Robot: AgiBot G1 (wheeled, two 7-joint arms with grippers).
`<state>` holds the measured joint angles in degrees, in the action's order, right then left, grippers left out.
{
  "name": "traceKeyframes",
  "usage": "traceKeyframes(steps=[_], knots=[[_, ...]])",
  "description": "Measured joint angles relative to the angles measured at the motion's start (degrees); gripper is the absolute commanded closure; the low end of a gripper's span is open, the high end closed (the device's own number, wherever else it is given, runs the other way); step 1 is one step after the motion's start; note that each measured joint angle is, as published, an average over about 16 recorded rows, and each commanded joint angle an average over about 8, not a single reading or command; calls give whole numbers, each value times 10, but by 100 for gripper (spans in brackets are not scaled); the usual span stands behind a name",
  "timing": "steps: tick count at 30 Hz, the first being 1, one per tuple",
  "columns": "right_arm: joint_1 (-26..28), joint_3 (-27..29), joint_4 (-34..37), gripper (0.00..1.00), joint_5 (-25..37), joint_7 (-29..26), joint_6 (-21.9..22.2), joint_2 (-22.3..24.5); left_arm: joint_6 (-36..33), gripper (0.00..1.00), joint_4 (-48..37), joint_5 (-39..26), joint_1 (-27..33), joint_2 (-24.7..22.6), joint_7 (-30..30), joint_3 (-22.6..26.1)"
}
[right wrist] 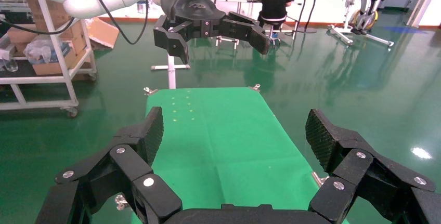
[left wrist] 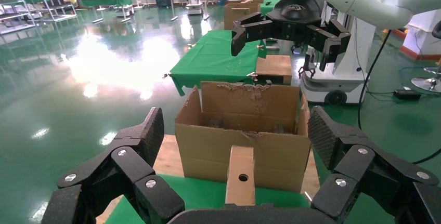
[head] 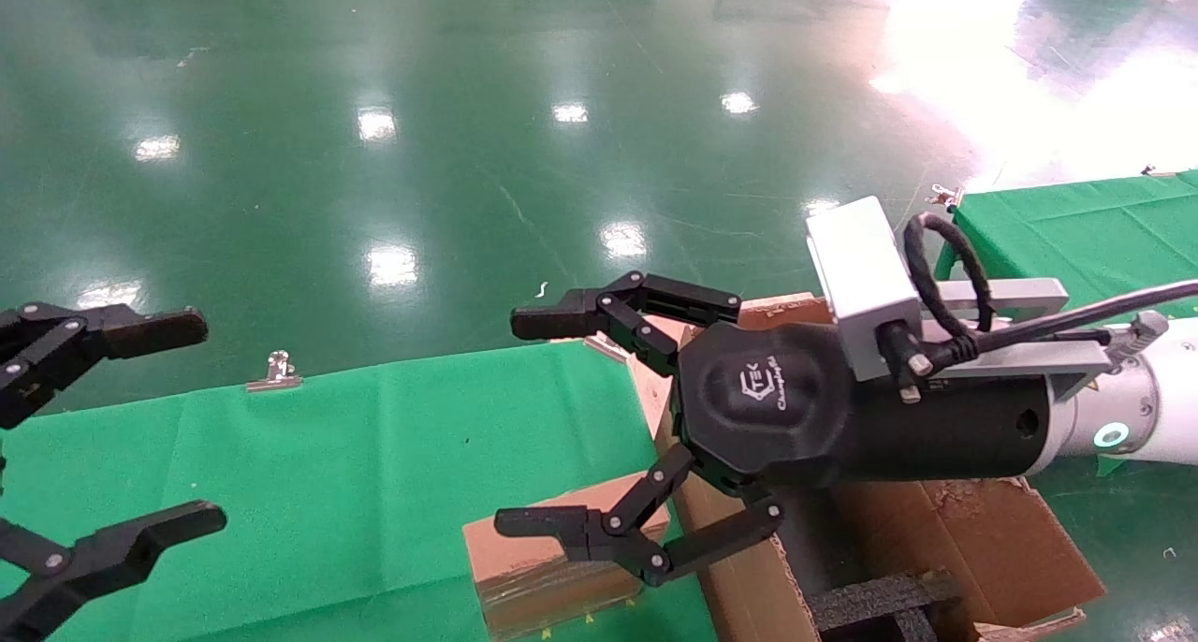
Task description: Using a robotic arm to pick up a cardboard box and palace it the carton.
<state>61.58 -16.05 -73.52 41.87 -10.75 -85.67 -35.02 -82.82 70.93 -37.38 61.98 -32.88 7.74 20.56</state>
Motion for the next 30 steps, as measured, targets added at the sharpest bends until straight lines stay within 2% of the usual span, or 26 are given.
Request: traceKeyframes(steps=[11,12,13,20,21,30], knots=[[0,0,0,0,0,0,0,0,0,0,0,0,0,0,0,0],[0,0,0,0,0,0,0,0,0,2,0,0,0,0,0,0],[0,0,0,0,0,0,0,0,0,11,0,0,0,0,0,0],[1,-1,0,0,1,0,-1,0,0,97,0,0,0,0,0,0],[1,-1,-1,0,3,0,-1,1,0,100,0,0,0,0,0,0],[24,-26,-9,0,60,-5,-10,4,0,100,0,0,0,0,0,0]])
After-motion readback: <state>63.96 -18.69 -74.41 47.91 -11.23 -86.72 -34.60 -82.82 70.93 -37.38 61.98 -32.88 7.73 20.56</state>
